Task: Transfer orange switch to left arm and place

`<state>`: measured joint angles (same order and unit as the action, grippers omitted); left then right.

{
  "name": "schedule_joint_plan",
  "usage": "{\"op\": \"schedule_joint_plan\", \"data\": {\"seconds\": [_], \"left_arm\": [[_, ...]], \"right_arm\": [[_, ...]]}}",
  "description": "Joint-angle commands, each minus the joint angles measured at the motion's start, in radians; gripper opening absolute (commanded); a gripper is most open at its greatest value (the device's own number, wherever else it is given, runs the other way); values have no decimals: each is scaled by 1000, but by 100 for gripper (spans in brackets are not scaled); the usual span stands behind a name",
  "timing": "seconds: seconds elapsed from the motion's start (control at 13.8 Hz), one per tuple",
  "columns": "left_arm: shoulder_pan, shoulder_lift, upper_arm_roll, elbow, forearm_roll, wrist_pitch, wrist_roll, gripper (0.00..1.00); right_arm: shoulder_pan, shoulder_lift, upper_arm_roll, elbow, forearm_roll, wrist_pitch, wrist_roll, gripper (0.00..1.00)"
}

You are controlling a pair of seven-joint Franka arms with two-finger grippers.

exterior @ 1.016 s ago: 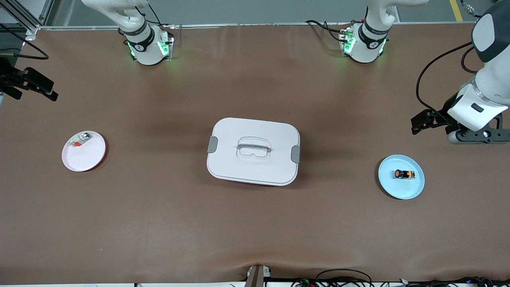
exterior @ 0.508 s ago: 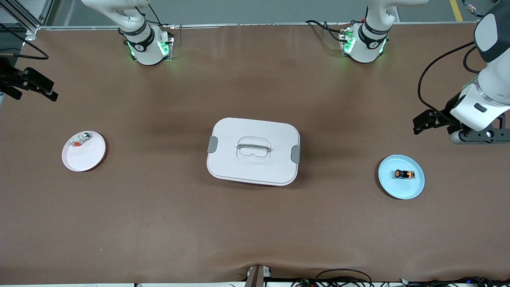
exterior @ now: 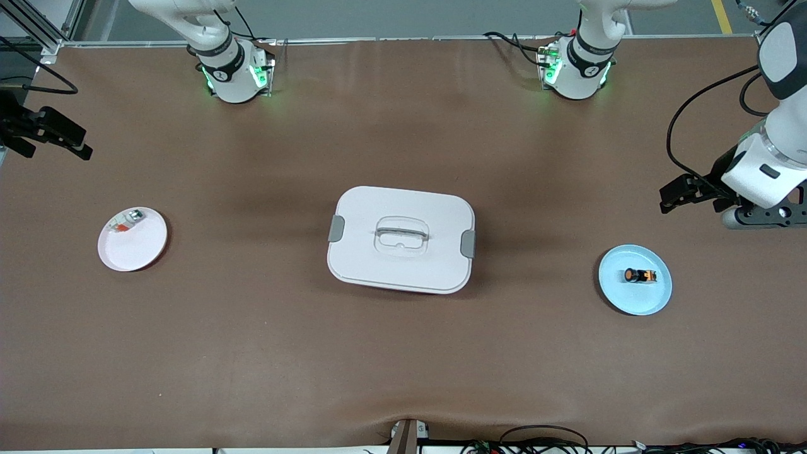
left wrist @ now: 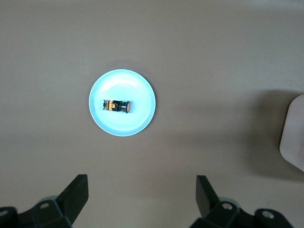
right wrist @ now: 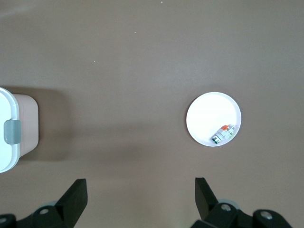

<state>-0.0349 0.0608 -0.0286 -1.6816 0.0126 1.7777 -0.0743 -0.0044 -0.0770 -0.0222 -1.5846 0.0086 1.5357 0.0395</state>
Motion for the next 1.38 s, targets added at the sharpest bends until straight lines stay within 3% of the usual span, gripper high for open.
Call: {"op": "schedule_joint_plan", "data": {"seconds": [0.0, 0.44, 0.65, 1.31], "left_arm": [[13, -21, -22, 7, 15, -23, 4, 100], [9, -85, -24, -16, 6, -23, 25, 100], [15, -93, -59, -4, 1, -24, 24, 100], [18, -110, -51, -4, 0, -24, 25, 100]], "right_arm": [[-5, -24, 4, -26, -4, 14, -3, 100], [-5, -24, 2, -26, -5, 14, -3, 100], [-8, -26, 2, -26, -5, 8, -3, 100], [-9, -26, -1, -32, -5, -3, -41, 100]]}}
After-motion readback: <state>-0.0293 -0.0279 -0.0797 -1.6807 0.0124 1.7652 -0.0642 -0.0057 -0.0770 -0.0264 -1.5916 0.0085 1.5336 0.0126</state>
